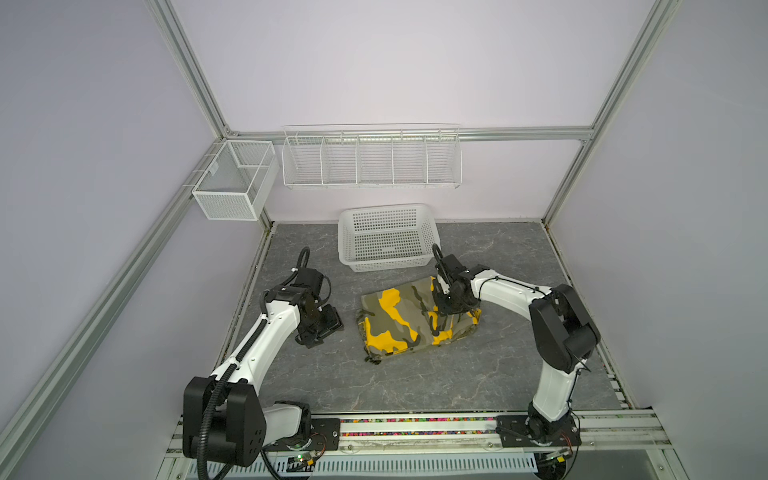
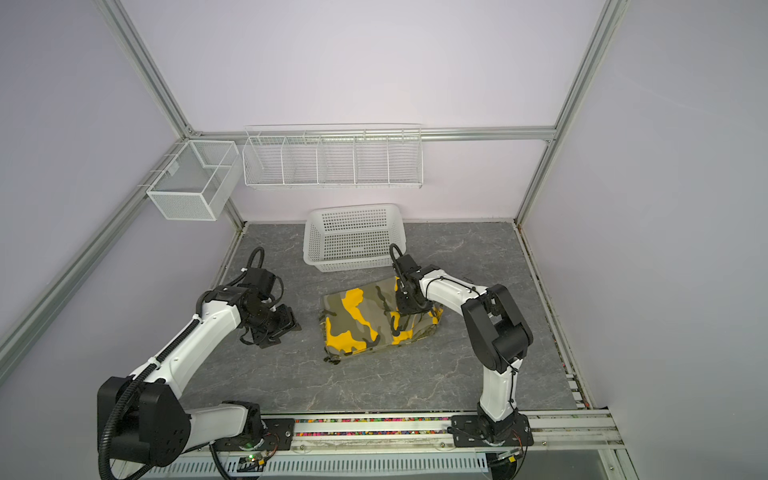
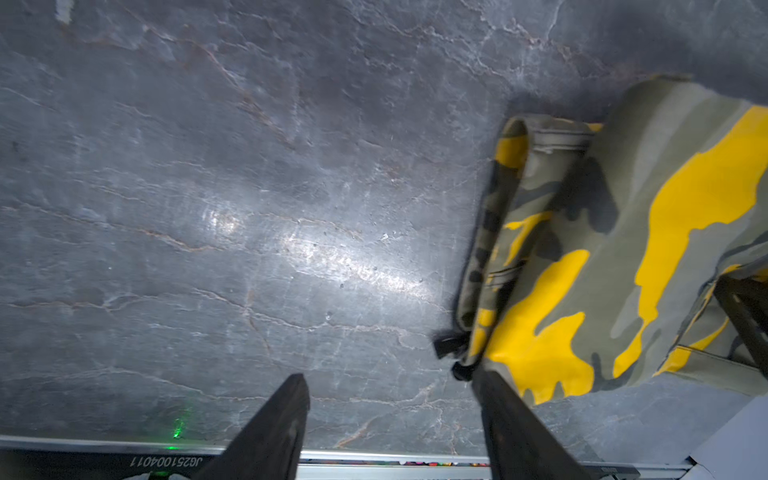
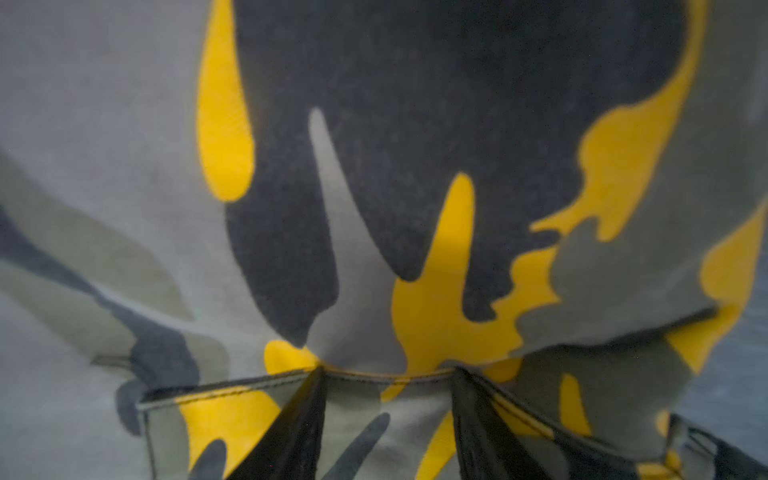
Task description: Fold and stack the trousers
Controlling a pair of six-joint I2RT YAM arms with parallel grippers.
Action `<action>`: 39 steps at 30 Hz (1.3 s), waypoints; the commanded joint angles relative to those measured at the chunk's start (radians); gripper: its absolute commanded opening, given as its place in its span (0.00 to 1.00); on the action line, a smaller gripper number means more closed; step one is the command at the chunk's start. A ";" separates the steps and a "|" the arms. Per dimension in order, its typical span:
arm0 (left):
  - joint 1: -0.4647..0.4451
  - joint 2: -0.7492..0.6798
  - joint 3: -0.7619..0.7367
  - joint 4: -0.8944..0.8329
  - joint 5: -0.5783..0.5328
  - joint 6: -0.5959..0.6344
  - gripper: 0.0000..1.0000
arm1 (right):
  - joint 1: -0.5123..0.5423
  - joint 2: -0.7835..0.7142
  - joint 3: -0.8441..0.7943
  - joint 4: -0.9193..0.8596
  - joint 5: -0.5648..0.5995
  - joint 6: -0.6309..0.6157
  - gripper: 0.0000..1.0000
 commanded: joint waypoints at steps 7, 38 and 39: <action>0.002 0.029 0.082 0.008 0.039 0.047 0.67 | -0.363 0.058 0.051 -0.161 0.151 -0.138 0.53; -0.018 -0.026 0.027 0.483 0.286 -0.010 1.00 | -0.377 0.035 -0.018 0.151 -0.010 -0.132 1.00; -0.019 -0.027 0.026 0.515 0.287 -0.006 0.99 | -0.384 0.064 0.017 0.131 -0.019 -0.134 1.00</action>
